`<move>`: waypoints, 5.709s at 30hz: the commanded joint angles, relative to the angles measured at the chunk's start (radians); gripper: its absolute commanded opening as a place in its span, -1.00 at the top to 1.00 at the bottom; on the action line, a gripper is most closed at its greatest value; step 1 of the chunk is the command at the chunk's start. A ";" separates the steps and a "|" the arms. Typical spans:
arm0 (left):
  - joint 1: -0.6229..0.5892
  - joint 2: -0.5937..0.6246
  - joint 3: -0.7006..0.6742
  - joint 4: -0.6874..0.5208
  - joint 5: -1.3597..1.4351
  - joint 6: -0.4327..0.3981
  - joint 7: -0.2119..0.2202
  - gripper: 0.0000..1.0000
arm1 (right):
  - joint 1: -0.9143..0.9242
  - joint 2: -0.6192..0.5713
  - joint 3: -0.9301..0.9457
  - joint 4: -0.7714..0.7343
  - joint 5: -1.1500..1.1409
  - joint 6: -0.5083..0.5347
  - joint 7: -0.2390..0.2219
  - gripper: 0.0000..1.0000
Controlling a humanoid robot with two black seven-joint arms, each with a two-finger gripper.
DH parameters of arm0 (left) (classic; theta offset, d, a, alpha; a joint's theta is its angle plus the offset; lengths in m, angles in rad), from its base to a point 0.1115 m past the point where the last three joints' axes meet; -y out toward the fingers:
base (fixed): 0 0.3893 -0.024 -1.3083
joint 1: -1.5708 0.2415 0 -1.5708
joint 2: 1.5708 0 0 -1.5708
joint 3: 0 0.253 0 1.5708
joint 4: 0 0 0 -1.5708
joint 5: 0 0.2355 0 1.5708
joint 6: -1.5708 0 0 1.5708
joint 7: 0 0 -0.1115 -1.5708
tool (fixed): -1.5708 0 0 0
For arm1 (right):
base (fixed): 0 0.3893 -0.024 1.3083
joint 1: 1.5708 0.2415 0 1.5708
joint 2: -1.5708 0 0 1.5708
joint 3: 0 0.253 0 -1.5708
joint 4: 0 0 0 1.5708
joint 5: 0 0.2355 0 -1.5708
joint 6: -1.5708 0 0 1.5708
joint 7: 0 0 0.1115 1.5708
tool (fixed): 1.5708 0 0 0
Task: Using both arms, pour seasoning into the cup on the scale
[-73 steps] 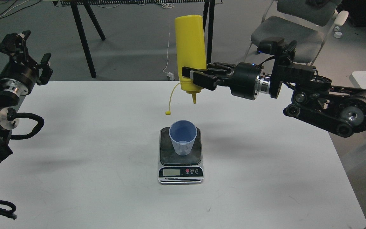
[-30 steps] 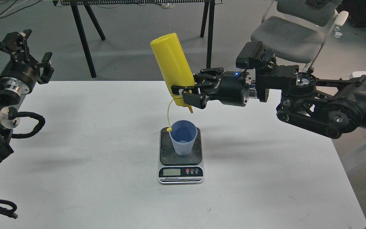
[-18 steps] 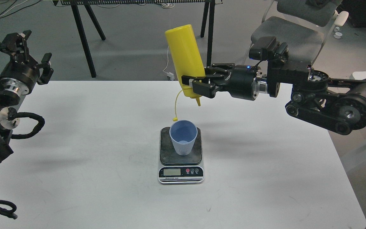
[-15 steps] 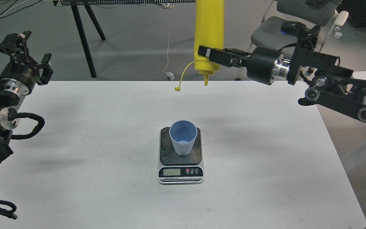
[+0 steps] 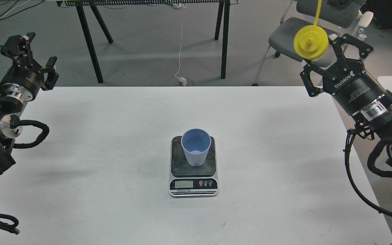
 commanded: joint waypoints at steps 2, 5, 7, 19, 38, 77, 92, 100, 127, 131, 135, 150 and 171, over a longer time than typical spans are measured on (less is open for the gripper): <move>0.006 -0.001 0.000 0.000 0.000 0.000 0.000 -0.75 | -0.298 0.026 0.136 0.098 0.023 0.006 0.022 0.38; 0.008 0.001 0.000 0.000 0.000 0.000 0.000 -0.75 | -0.403 0.083 0.200 0.102 0.020 0.006 0.022 0.47; 0.006 0.001 0.000 0.000 0.000 0.000 0.000 -0.75 | -0.438 0.115 0.237 0.098 0.016 0.006 0.022 0.54; 0.005 -0.002 0.000 0.000 0.000 0.000 0.000 -0.75 | -0.509 0.167 0.259 0.014 0.014 0.006 0.022 0.71; -0.014 -0.016 0.049 -0.003 0.000 0.000 0.000 -0.75 | -0.535 0.439 0.319 -0.257 0.014 0.006 0.022 0.70; -0.015 0.001 0.051 -0.003 0.000 0.000 0.000 -0.75 | -0.431 0.628 0.343 -0.295 0.016 0.006 0.022 0.47; -0.023 -0.001 0.051 -0.003 0.002 0.000 0.000 -0.75 | -0.436 0.628 0.325 -0.307 0.014 0.006 0.022 -0.28; -0.023 0.003 0.051 -0.005 0.002 0.000 0.000 -0.75 | -0.437 0.626 0.322 -0.299 0.014 0.006 0.022 -0.56; -0.026 -0.010 0.051 -0.003 0.002 0.000 0.000 -0.75 | -0.580 0.449 0.299 -0.111 0.019 0.006 0.022 -0.86; -0.031 -0.010 0.051 -0.003 0.002 0.000 0.000 -0.75 | -0.642 0.335 0.294 -0.045 0.019 0.006 0.022 -0.86; -0.031 -0.011 0.049 -0.003 0.002 0.000 0.000 -0.75 | -0.716 0.218 0.294 -0.025 0.010 0.006 0.022 -0.86; -0.034 -0.010 0.044 -0.003 -0.002 0.000 0.000 -0.75 | -0.280 -0.268 0.283 -0.595 -0.292 0.006 0.003 -0.89; -0.078 -0.002 0.044 -0.005 -0.005 0.000 0.000 -0.77 | 0.617 0.276 -0.229 -0.801 -0.500 0.006 -0.245 -0.89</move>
